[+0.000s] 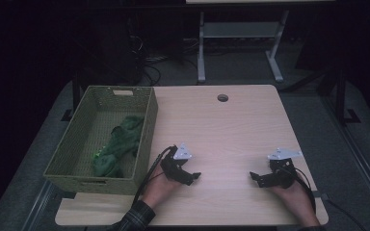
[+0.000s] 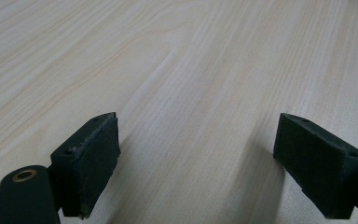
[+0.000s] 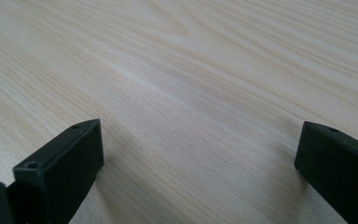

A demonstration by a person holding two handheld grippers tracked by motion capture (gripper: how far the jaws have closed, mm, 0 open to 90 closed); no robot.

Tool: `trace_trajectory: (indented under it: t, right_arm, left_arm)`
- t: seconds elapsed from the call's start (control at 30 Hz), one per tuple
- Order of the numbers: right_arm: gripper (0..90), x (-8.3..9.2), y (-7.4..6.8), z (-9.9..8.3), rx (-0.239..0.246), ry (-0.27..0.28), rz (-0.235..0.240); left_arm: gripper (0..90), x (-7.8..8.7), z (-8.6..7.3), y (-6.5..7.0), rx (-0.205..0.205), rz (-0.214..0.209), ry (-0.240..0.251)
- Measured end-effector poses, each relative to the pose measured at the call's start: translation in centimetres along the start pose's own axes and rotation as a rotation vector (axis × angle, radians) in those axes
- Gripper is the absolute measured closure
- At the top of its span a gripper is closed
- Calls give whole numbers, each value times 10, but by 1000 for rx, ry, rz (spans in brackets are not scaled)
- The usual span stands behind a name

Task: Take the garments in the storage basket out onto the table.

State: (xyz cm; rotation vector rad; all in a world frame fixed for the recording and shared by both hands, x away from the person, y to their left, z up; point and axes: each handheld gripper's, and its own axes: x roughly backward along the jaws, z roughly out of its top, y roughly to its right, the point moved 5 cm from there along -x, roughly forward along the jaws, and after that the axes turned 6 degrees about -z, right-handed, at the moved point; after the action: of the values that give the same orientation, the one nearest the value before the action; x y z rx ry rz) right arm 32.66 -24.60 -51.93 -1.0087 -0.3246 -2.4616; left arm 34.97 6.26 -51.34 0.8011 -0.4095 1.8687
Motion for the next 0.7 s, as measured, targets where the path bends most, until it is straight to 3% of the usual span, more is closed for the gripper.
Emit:
trace_trajectory:
  t: [0.43,0.7]
  right_arm:
    - [8,0,0,0,1,0,0]
    - [8,0,0,0,1,1,-1]
  left_arm:
    - [133,1,1,2,0,0,-20]
    - [135,7,6,3,7,-2,-4]
